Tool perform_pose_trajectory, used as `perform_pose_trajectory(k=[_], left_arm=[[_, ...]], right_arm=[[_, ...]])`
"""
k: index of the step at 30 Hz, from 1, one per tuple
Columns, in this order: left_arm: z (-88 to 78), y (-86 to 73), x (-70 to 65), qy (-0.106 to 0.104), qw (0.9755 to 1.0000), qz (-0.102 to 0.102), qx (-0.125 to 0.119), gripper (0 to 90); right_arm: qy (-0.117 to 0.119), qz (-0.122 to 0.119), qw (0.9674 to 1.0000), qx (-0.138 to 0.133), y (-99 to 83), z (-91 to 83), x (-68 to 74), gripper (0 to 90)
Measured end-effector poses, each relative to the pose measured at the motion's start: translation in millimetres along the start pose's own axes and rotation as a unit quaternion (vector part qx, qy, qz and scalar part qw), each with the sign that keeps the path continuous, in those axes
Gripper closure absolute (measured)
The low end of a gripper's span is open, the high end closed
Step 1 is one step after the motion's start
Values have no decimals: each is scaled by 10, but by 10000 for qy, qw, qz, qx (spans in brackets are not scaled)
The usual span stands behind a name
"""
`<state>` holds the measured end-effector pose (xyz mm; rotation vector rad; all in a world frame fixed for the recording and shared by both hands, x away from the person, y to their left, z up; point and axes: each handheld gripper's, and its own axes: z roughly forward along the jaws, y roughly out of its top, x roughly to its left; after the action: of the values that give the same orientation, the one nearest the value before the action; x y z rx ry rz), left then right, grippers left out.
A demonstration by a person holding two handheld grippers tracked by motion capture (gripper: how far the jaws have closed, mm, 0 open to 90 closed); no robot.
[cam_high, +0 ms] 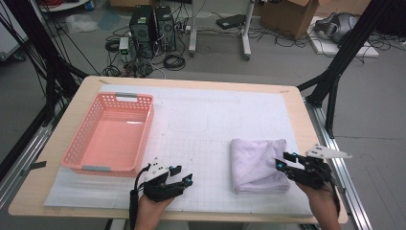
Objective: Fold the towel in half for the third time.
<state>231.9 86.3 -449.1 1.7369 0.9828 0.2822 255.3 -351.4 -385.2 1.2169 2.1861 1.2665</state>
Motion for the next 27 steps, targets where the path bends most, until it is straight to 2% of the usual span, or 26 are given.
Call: perform_pose_trajectory(k=[3,4,6,8,12,14,18,20,22,24,27], left_arm=[[-6,1,8,-5,10000,-11,-18,453],[-10,2,10,3,10000,-16,-22,453],[-16,2,18,4,10000,-18,-32,453],[-21,1,29,17,10000,-28,-27,453],[-27,3,31,22,10000,-39,-36,453],[-27,4,26,26,10000,-43,-45,453],[-25,5,18,22,10000,-27,-48,453],[-24,4,17,25,10000,-20,-41,453],[-23,3,17,31,10000,-26,-37,453],[-17,2,16,22,10000,-25,-26,453],[-6,1,12,26,10000,-23,-21,453]], right_arm=[[37,5,9997,242,15,256,11,529],[36,22,9994,345,6,308,14,592],[120,32,9990,435,-36,330,13,817],[156,-81,9992,362,-91,257,34,849],[263,-252,9992,181,-218,-21,60,841],[290,-344,9989,117,-303,-154,60,805],[252,-316,9988,293,-506,-316,15,718],[236,-231,9991,253,-576,-393,-15,692],[228,-84,9997,19,-572,-475,-39,678],[169,-18,9995,-258,-488,-519,-47,648],[21,-22,9995,-305,-265,-431,-33,609]])
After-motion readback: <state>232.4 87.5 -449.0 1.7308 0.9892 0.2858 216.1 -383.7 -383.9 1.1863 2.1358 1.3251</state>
